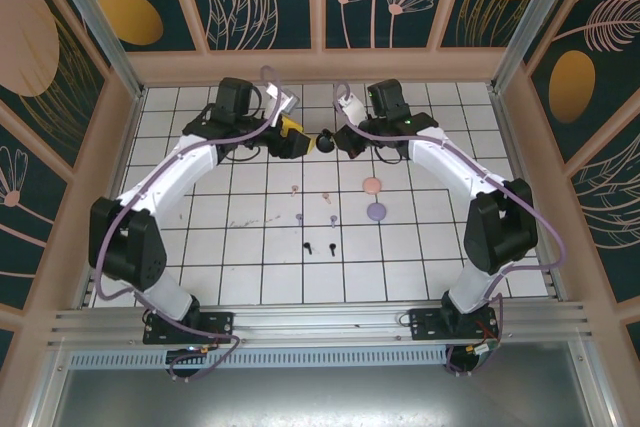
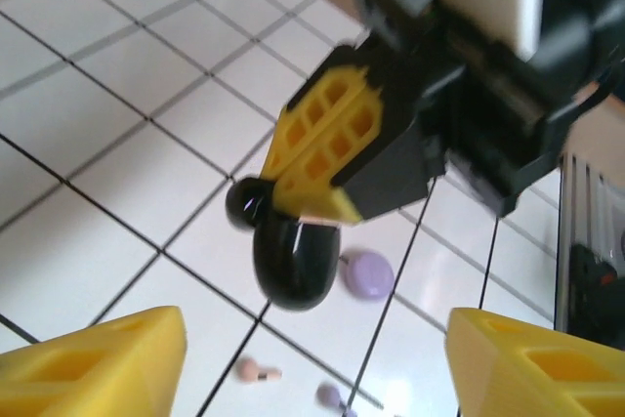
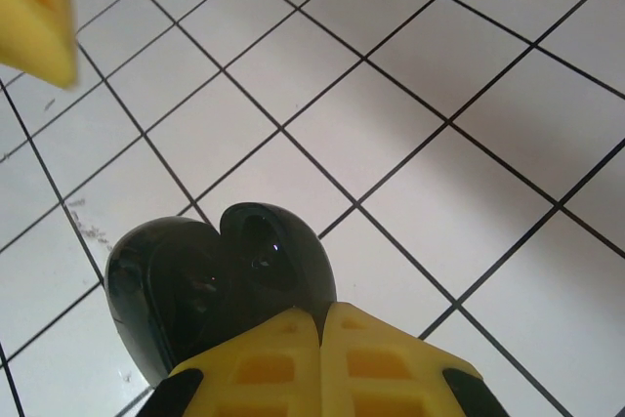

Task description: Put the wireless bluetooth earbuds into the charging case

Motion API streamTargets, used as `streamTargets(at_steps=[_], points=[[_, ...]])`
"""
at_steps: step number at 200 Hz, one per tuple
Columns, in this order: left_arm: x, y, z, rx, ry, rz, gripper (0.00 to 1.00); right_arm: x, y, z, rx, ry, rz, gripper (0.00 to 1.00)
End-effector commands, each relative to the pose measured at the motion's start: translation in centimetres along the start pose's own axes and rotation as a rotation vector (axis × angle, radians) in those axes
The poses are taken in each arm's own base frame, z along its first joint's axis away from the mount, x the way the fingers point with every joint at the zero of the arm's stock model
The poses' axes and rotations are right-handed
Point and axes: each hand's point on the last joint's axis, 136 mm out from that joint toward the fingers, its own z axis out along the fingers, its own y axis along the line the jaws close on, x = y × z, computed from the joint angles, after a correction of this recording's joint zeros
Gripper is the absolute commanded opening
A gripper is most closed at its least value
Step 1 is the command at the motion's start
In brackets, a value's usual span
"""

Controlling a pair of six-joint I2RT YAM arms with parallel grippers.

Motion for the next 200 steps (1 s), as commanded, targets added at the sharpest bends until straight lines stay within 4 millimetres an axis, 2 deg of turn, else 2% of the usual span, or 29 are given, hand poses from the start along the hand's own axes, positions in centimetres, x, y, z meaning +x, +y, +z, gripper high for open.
streamTargets(at_steps=[1,52,118,200], points=[[1.4,-0.8,0.2,0.081,0.090,-0.016,0.65,-0.4,0.9,-0.7,-0.050,0.000,-0.057,0.00],[1.5,-0.6,1.4,0.153,0.124,-0.033,0.60,-1.1,1.9,-0.9,-0.094,-0.027,-0.069,0.00],[1.5,-1.0,1.7,0.218,0.147,-0.035,0.55,-2.3,3.8,-0.5,-0.114,-0.036,-0.110,0.00],[1.8,-1.2,1.9,0.247,0.157,-0.031,0.46,-2.6,4.4,-0.3,-0.116,-0.037,-0.118,0.00]])
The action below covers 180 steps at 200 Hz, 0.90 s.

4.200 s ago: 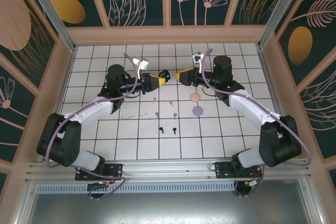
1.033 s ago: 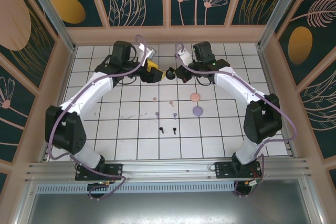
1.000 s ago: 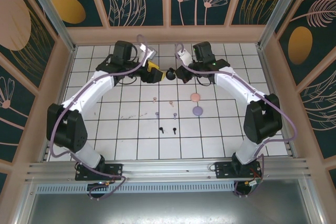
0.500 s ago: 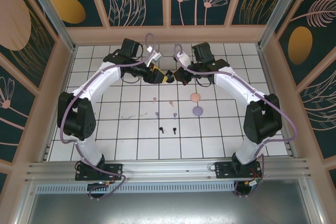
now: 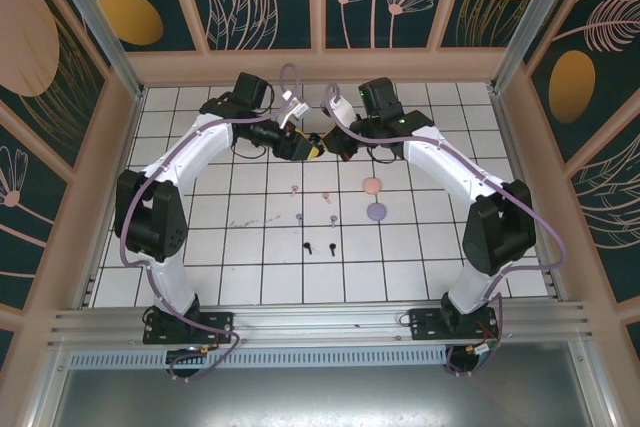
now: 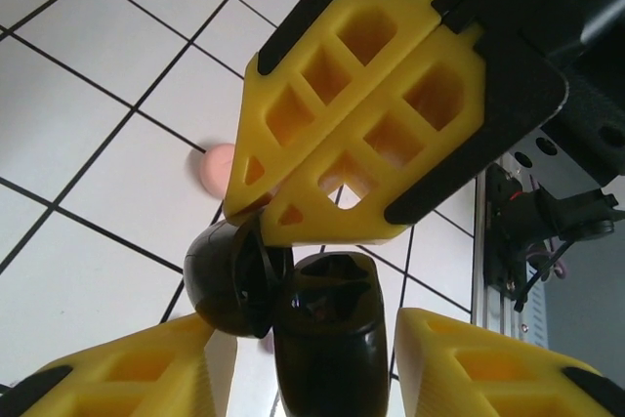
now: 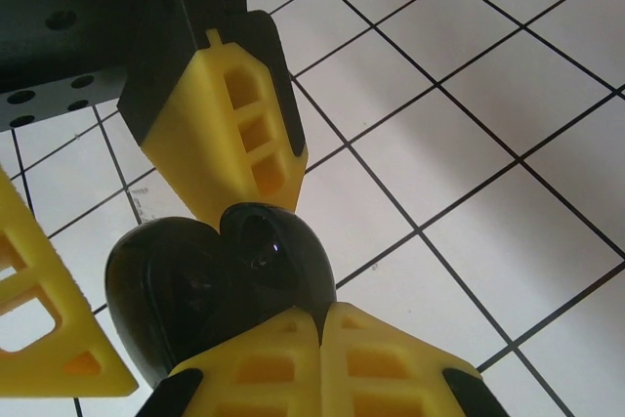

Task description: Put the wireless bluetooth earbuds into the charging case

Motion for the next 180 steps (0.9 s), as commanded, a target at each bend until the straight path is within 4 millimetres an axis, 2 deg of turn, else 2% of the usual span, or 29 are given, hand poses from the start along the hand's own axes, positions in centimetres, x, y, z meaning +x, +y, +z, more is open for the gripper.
streamTargets(at_steps=[1,38,94,129,145,154,159,169,180], points=[[-0.5,-0.8,-0.1,0.046,-0.007,0.026,0.46,-1.1,0.7,-0.3,-0.015,-0.022,-0.037,0.00],[-0.9,-1.0,-0.1,0.054,-0.019,0.032,0.42,-1.1,0.8,-0.2,-0.016,-0.021,-0.038,0.00],[-1.4,-1.1,0.0,0.071,-0.037,0.034,0.29,-1.1,0.8,-0.3,-0.018,-0.025,-0.038,0.00],[-1.7,-1.2,0.0,0.087,-0.051,0.033,0.16,-1.4,0.8,-0.4,-0.018,-0.034,-0.038,0.00],[-1.8,-1.3,0.1,0.099,-0.058,0.034,0.08,-1.6,0.8,-0.5,-0.012,-0.041,-0.037,0.00],[-1.8,-1.3,0.0,0.100,-0.064,0.036,0.00,-1.9,0.6,-0.5,-0.001,-0.048,-0.036,0.00],[-2.0,-1.4,0.0,0.099,-0.072,0.041,0.00,-2.1,0.5,-0.6,0.008,-0.053,-0.032,0.00],[-2.0,-1.2,0.1,0.090,-0.089,0.039,0.00,-2.5,0.1,-0.9,0.035,-0.068,-0.021,0.15],[-2.2,-1.0,0.0,0.068,-0.114,0.048,0.00,-3.0,-0.3,-1.4,0.059,-0.082,-0.008,0.26]])
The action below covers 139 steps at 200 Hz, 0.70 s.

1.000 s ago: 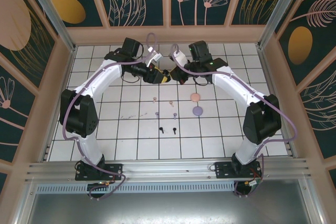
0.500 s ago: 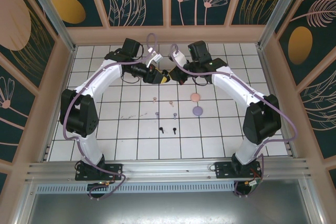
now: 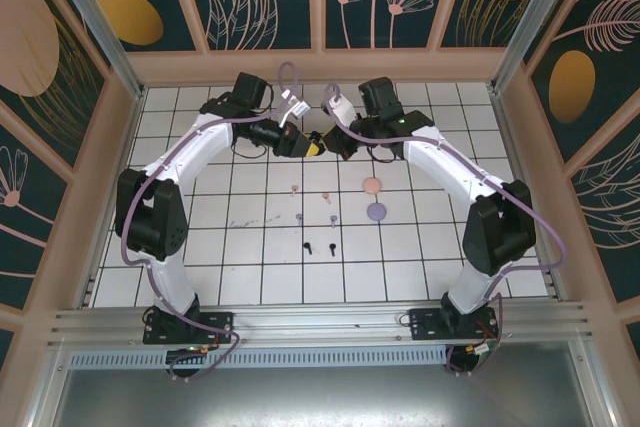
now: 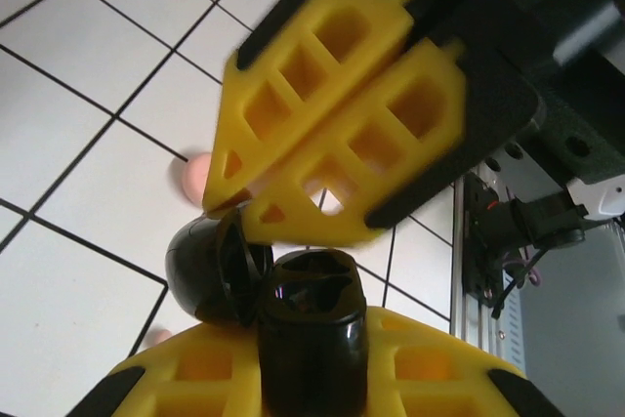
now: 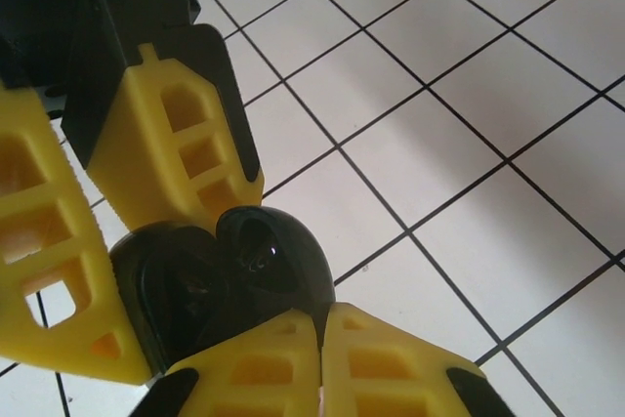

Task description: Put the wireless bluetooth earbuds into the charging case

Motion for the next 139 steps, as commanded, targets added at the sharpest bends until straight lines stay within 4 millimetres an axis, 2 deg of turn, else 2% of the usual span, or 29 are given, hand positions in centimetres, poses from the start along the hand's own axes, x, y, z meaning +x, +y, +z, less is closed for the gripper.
streamTargets(at_steps=[1,12,35,39,60,74,88,105,111,115,139], points=[[-1.8,-0.8,-0.2,0.022,-0.087,0.067,0.00,-2.8,0.1,-1.5,0.028,-0.077,-0.003,0.27],[-2.1,-0.6,-0.4,-0.008,-0.124,0.078,0.00,-3.4,-0.1,-2.5,0.044,-0.105,0.021,0.41],[-2.4,0.0,-1.4,-0.073,-0.204,0.089,0.00,-4.1,0.3,-5.2,0.066,-0.160,0.069,0.56],[-2.9,-0.7,-2.2,-0.087,-0.232,0.111,0.00,-4.1,0.5,-5.7,0.067,-0.169,0.077,0.58],[-3.2,-0.8,-4.1,-0.154,-0.327,0.125,0.00,-3.6,1.9,-7.8,0.063,-0.200,0.133,0.61],[-3.4,-1.1,-5.5,-0.206,-0.404,0.140,0.00,-2.8,2.2,-8.4,0.081,-0.200,0.200,0.62],[-3.5,-1.4,-6.5,-0.258,-0.464,0.154,0.00,-1.7,2.8,-8.5,0.081,-0.184,0.262,0.62],[-3.4,-2.0,-7.5,-0.295,-0.523,0.166,0.00,0.2,3.1,-7.5,0.106,-0.131,0.336,0.62],[-3.8,-2.1,-8.1,-0.316,-0.551,0.171,0.00,1.0,4.0,-6.6,0.103,-0.099,0.345,0.62],[-3.1,-1.9,-8.0,-0.323,-0.551,0.159,0.00,1.6,4.2,-6.1,0.117,-0.077,0.355,0.62],[-2.7,-1.7,-9.4,-0.417,-0.620,0.168,0.00,5.2,6.1,-3.0,0.129,0.044,0.408,0.59]])
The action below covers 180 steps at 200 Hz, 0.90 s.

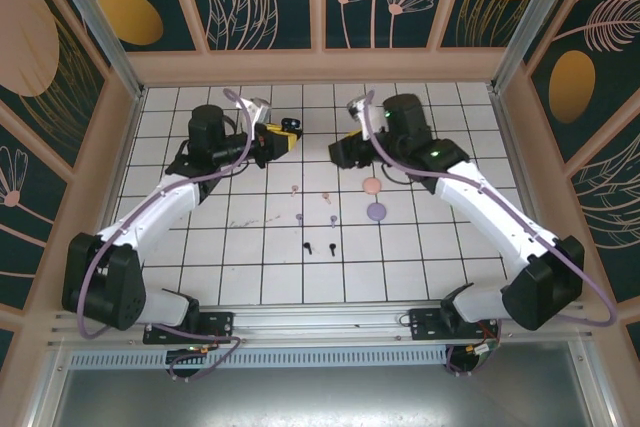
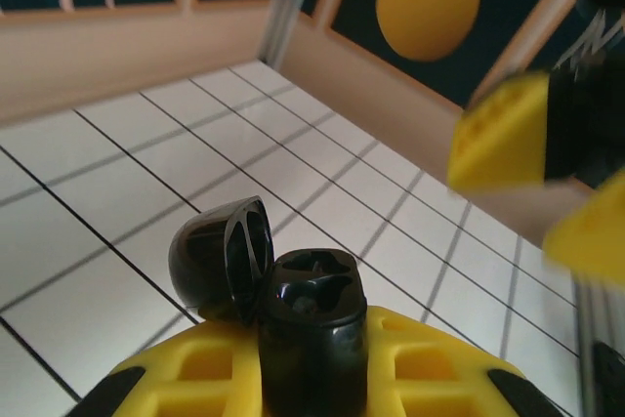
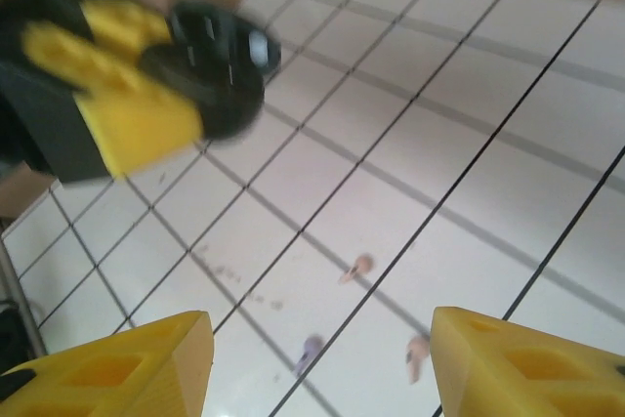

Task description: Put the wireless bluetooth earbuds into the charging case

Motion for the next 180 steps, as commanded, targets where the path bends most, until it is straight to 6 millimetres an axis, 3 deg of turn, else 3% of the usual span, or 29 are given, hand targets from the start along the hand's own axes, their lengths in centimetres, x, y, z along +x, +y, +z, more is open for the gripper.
streamTargets(at_steps=[1,30,73,95,142,180], points=[[-2.3,0.8,-1.4,-0.103,-0.142,0.044,0.00,5.5,-0.1,2.8,0.073,0.157,0.119,0.59],[-2.7,0.9,-3.4,-0.184,-0.248,0.118,0.00,10.2,1.4,5.3,0.114,0.273,0.164,0.58],[-3.5,0.9,-8.1,-0.351,-0.461,0.210,0.00,15.3,2.3,7.2,0.210,0.400,0.212,0.56],[-3.4,0.3,-9.7,-0.372,-0.531,0.235,0.00,17.1,2.7,8.0,0.260,0.454,0.216,0.55],[-4.1,1.9,-11.9,-0.485,-0.617,0.106,0.00,20.3,3.6,9.5,0.313,0.540,0.234,0.52],[-4.1,2.1,-12.1,-0.485,-0.626,0.055,0.00,22.1,4.5,10.5,0.332,0.596,0.218,0.50]])
